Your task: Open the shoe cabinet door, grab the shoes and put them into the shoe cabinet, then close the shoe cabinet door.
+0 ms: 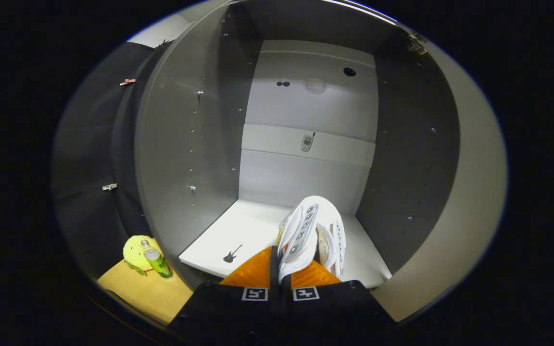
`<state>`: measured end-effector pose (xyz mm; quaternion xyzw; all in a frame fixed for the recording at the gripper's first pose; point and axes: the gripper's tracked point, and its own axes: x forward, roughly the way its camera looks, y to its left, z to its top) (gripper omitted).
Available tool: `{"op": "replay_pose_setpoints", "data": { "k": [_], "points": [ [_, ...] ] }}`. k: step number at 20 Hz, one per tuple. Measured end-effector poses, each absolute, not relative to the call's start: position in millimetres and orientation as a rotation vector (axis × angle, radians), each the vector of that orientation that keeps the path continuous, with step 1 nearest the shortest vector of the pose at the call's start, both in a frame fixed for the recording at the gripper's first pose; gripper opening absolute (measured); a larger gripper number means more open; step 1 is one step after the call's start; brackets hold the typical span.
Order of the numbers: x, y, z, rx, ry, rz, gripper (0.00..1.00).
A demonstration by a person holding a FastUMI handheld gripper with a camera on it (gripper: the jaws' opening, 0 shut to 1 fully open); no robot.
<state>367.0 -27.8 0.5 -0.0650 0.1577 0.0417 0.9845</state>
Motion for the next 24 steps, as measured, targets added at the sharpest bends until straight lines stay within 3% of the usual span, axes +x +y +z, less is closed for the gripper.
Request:
{"op": "replay_pose_setpoints", "data": {
  "k": [11,24],
  "points": [
    [479.5,-51.3,-32.7,-0.054,0.344,0.055,0.03],
    [488.3,-48.8,-59.5,-0.052,0.424,0.015,0.05]
  ]
}}
